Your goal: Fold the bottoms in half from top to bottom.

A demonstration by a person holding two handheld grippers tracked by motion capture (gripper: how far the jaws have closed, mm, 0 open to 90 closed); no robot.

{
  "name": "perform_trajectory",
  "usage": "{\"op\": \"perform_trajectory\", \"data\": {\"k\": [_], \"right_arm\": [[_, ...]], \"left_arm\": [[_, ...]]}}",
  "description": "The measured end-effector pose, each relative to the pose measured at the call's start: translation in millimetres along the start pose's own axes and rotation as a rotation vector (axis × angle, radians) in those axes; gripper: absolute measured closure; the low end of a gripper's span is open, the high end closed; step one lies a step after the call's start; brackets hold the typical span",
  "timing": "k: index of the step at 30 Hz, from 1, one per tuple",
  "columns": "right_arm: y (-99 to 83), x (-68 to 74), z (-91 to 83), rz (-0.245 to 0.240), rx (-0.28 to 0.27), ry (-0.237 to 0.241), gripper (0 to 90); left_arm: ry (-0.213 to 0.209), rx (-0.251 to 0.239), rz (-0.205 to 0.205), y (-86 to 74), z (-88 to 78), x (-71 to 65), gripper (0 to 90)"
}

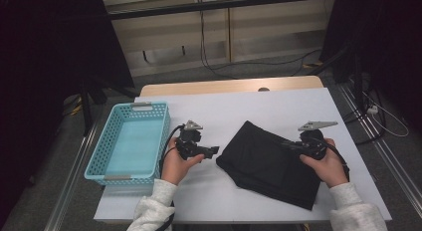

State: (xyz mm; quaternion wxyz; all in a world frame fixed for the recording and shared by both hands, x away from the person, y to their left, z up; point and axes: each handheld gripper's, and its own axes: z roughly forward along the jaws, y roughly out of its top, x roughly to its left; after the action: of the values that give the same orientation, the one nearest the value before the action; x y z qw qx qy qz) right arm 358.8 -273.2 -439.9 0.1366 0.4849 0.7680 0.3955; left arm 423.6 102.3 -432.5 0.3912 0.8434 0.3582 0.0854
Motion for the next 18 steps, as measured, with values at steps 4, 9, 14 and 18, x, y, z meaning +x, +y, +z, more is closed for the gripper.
{"op": "perform_trajectory", "data": {"k": [4,9,14,18], "right_arm": [[-1.4,-1.7,-3.1,0.006,0.002,-0.001,83.1],[-3.3,-4.5,-7.3,0.009,0.003,-0.008,83.0],[-5.9,-6.9,-11.5,0.011,0.01,-0.009,83.0],[-6.6,-8.3,-14.7,0.015,0.011,-0.011,83.0]], "left_arm": [[-0.002,0.001,0.0,0.2,0.5,-0.8,14.8],[0.002,0.001,0.016,0.6,1.0,-1.5,14.8],[-0.001,0.001,0.014,0.9,0.8,-1.6,14.8],[-0.002,-0.001,0.015,1.0,2.5,-3.8,14.8]]}}
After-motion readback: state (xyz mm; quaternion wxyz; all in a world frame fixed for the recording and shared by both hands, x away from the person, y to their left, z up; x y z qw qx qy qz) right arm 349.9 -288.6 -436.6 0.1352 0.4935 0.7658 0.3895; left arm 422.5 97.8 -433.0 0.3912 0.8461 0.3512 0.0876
